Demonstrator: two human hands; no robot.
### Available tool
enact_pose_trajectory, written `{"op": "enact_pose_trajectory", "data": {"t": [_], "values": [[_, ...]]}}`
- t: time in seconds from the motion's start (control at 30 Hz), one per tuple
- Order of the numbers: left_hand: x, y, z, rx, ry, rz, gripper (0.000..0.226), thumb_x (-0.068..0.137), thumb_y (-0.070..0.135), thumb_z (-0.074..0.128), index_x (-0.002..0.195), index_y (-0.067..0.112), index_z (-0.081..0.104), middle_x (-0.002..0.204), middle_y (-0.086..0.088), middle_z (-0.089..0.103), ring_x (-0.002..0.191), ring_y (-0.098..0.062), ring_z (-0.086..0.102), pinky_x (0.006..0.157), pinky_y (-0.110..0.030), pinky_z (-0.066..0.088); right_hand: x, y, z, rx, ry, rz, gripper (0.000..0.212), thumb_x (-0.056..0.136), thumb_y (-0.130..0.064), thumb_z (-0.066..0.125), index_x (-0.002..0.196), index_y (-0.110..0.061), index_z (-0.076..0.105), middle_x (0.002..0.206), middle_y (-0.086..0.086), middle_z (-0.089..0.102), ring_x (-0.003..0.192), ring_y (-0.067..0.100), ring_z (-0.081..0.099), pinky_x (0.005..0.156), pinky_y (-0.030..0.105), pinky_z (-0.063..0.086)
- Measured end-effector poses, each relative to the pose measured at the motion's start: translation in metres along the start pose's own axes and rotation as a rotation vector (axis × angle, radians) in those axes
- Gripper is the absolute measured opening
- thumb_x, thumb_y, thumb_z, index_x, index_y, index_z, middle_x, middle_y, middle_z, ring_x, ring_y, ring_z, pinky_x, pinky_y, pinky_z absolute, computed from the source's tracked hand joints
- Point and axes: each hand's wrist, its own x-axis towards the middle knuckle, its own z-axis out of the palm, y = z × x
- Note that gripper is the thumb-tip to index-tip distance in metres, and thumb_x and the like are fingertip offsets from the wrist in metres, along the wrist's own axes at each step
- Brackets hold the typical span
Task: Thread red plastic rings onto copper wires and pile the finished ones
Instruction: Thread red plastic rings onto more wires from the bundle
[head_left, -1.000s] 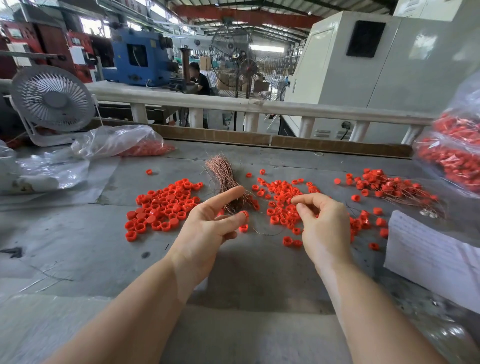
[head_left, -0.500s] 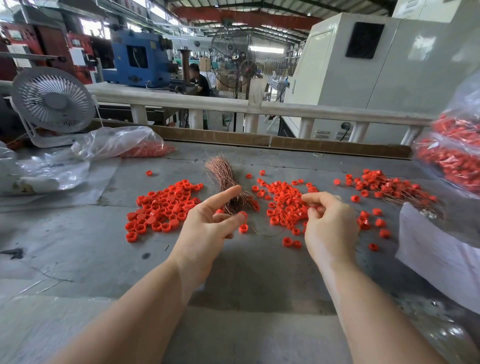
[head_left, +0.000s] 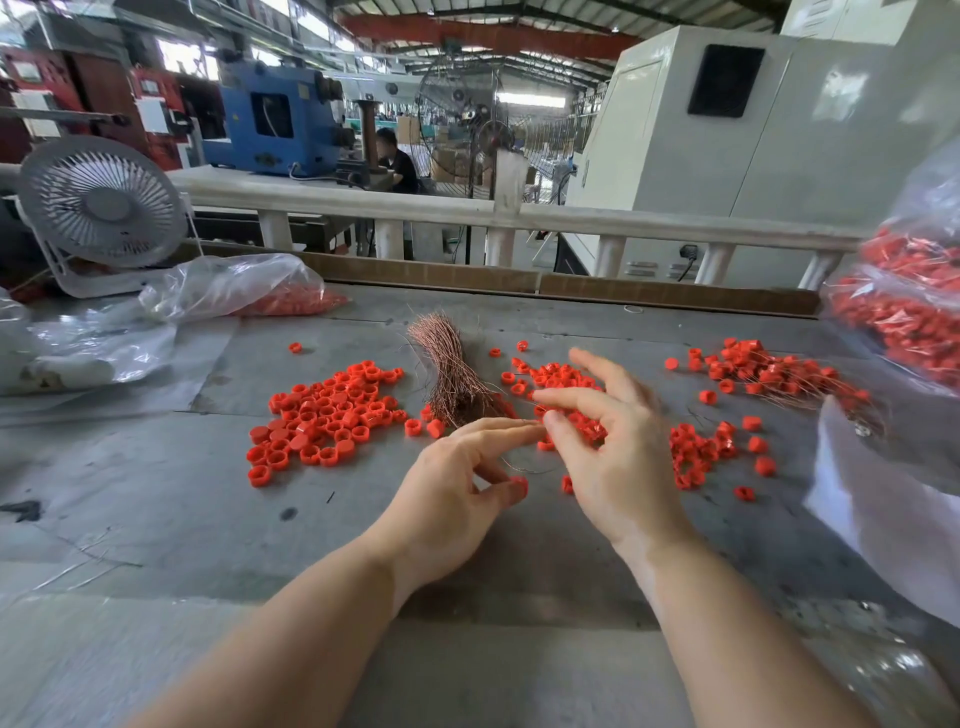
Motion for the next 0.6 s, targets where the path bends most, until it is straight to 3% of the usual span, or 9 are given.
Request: {"op": "enact_pose_trajectory", "data": {"t": [0.17, 0.37, 0.5, 0.6], "values": [[-0.0006, -0.0003, 0.0008, 0.059, -0.044, 0.026, 0.057, 0.078, -0.005, 0.067, 0.102, 0.045, 0.055, 0.109, 0.030, 0.051, 0.071, 0.005, 0.056, 0.064, -0.001, 0.037, -0.0020, -0.0041, -0.0011, 0.124, -0.121, 0.013, 0.014, 0.080, -0.012, 0.069, 0.074, -0.024, 0.071, 0.103, -0.015, 0.056, 0.113, 0.013, 0.050, 0.102, 0.045, 0.034], [-0.0004, -0.0027, 0.0008, 0.067, -0.067, 0.009, 0.045, 0.078, -0.005, 0.067, 0.108, 0.028, 0.066, 0.104, 0.028, 0.054, 0.071, 0.007, 0.056, 0.065, -0.003, 0.038, -0.0012, -0.0051, 0.0000, 0.157, -0.155, 0.029, 0.029, 0.080, -0.009, 0.068, 0.064, -0.030, 0.057, 0.102, -0.011, 0.056, 0.109, 0.013, 0.050, 0.102, 0.042, 0.034], [0.0014, -0.0042, -0.0009, -0.121, 0.034, -0.080, 0.040, 0.080, -0.004, 0.066, 0.095, 0.033, 0.065, 0.097, 0.012, 0.065, 0.063, 0.001, 0.057, 0.061, -0.012, 0.047, -0.0004, -0.0004, 0.0006, 0.024, 0.104, 0.018, 0.020, 0.078, -0.009, 0.069, 0.065, -0.022, 0.061, 0.116, -0.003, 0.057, 0.116, 0.019, 0.047, 0.103, 0.048, 0.030], [0.0020, -0.0042, -0.0058, -0.359, 0.133, -0.209, 0.031, 0.083, -0.003, 0.063, 0.093, 0.025, 0.070, 0.076, -0.003, 0.067, 0.061, -0.008, 0.060, 0.062, -0.020, 0.052, 0.0011, 0.0039, -0.0024, -0.103, 0.253, -0.003, 0.015, 0.079, -0.008, 0.069, 0.069, -0.017, 0.063, 0.127, 0.003, 0.055, 0.122, 0.023, 0.046, 0.098, 0.031, 0.020]]}}
